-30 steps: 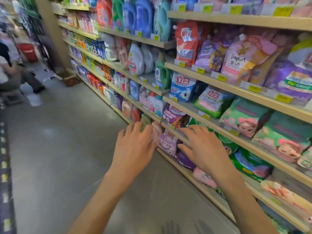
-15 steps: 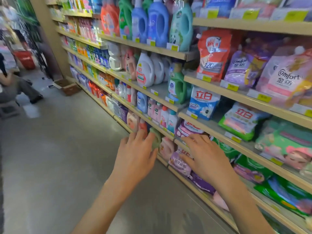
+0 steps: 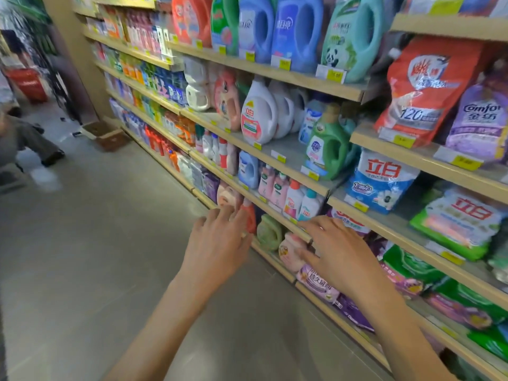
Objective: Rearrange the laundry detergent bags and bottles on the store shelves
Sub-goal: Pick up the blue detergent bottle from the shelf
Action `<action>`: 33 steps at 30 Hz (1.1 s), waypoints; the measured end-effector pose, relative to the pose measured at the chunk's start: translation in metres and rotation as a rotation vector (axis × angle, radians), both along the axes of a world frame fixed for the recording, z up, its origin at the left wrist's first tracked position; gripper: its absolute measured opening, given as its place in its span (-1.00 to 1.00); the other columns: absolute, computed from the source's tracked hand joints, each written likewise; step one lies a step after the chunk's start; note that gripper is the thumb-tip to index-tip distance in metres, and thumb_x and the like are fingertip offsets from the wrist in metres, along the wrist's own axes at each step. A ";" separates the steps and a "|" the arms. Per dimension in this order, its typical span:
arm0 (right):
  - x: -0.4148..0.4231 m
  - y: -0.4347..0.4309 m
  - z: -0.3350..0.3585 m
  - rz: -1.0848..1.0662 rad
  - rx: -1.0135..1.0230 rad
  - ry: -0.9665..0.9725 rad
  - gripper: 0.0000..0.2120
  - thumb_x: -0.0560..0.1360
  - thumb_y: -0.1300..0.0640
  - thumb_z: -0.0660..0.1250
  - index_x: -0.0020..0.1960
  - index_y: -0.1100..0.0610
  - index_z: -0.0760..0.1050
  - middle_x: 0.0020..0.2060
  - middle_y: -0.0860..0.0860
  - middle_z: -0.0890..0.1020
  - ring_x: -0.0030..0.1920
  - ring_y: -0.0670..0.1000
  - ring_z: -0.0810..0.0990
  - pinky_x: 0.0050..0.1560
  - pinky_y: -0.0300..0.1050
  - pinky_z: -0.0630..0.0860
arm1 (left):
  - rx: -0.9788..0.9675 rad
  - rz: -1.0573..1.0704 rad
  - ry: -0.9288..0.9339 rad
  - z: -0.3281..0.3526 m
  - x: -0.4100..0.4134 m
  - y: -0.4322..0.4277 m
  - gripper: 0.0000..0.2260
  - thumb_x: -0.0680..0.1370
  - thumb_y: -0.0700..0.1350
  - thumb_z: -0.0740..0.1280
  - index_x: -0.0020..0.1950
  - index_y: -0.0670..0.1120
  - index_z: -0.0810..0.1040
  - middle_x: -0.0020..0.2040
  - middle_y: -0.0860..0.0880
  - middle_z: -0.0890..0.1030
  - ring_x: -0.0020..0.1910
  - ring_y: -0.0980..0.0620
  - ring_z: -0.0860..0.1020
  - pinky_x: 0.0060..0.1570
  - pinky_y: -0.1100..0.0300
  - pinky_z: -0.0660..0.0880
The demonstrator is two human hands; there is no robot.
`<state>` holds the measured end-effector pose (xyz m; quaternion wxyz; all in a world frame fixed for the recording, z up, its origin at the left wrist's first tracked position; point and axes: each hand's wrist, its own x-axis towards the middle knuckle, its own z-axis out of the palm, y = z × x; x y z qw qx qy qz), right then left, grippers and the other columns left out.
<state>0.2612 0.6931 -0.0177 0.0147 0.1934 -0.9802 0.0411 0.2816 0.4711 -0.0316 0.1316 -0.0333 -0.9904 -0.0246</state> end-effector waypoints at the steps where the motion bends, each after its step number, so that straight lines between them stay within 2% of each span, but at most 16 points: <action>1: -0.007 -0.010 -0.002 -0.006 0.011 -0.008 -0.50 0.61 -0.20 0.17 0.50 -0.06 0.25 0.38 -0.05 0.39 0.38 0.05 0.35 0.32 0.00 0.40 | 0.010 -0.008 -0.003 -0.002 -0.009 -0.011 -0.54 0.43 0.08 0.46 0.30 0.01 0.54 0.06 -0.04 0.63 -0.01 -0.16 0.65 -0.14 -0.03 0.56; 5: -0.041 -0.061 -0.005 -0.040 0.033 -0.019 -0.50 0.62 -0.18 0.17 0.50 -0.04 0.25 0.41 -0.03 0.37 0.40 0.06 0.32 0.33 0.04 0.39 | 0.053 -0.053 -0.020 -0.005 -0.049 -0.061 -0.54 0.47 0.06 0.41 0.35 0.01 0.50 0.10 -0.04 0.63 0.06 -0.18 0.63 -0.07 -0.06 0.57; 11: -0.097 -0.154 -0.001 -0.137 0.045 -0.015 -0.51 0.61 -0.17 0.21 0.48 -0.03 0.29 0.35 -0.02 0.41 0.35 0.07 0.37 0.26 0.04 0.43 | 0.033 -0.154 -0.050 -0.001 -0.118 -0.154 -0.68 0.46 0.01 0.42 0.18 -0.05 0.57 0.09 -0.09 0.62 0.10 -0.23 0.61 -0.01 -0.09 0.56; 19: -0.163 -0.264 -0.005 -0.211 0.056 -0.032 -0.50 0.60 -0.16 0.20 0.48 -0.02 0.29 0.39 -0.03 0.40 0.37 0.06 0.37 0.27 0.00 0.41 | 0.029 -0.204 -0.099 -0.006 -0.206 -0.263 -0.61 0.60 0.09 0.26 0.39 -0.01 0.41 0.33 -0.04 0.48 0.35 -0.17 0.44 0.22 -0.07 0.43; 26: -0.222 -0.322 -0.024 -0.259 0.048 -0.077 -0.50 0.60 -0.15 0.22 0.48 -0.01 0.30 0.39 -0.01 0.40 0.37 0.08 0.38 0.26 0.07 0.44 | 0.012 -0.246 -0.151 -0.030 -0.276 -0.314 -0.65 0.60 0.06 0.25 0.34 -0.04 0.46 0.30 -0.09 0.52 0.29 -0.21 0.48 0.18 -0.10 0.48; 33: -0.302 -0.360 -0.059 -0.289 0.003 -0.124 -0.51 0.60 -0.15 0.22 0.48 -0.02 0.31 0.38 0.01 0.42 0.36 0.09 0.40 0.27 0.07 0.43 | -0.071 -0.295 -0.201 -0.053 -0.371 -0.347 -0.62 0.60 0.05 0.26 0.39 -0.03 0.44 0.30 -0.08 0.51 0.29 -0.17 0.48 0.20 -0.10 0.47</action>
